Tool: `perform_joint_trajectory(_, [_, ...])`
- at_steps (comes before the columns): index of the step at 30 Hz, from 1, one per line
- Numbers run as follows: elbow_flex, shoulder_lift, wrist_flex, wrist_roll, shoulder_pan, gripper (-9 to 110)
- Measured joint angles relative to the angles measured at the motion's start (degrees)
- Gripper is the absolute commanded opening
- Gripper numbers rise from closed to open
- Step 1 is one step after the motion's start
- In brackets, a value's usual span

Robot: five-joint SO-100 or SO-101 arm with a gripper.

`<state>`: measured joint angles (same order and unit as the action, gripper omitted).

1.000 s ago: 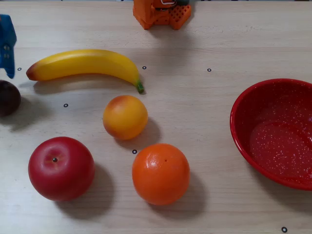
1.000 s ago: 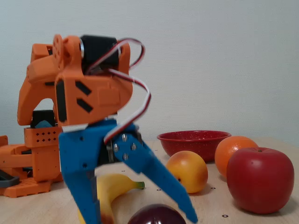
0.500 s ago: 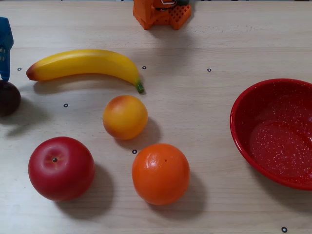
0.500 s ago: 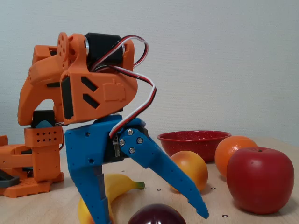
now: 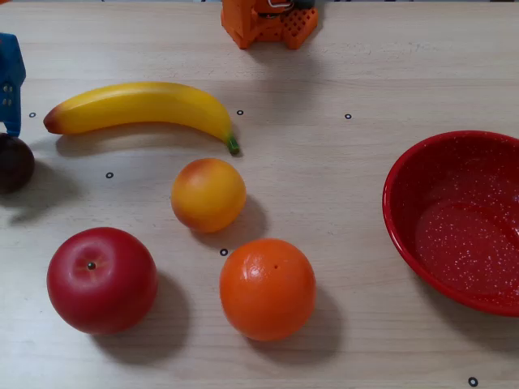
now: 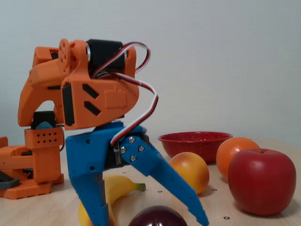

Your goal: Put plum in the red bowl.

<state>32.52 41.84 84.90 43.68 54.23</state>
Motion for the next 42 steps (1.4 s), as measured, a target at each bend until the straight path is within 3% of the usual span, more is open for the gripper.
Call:
perform_joint_trajectory(28, [0.00,0.00,-0.88,0.00,0.00,34])
perform_joint_trajectory(42, [0.00,0.00,-0.97,0.00,-0.09,19])
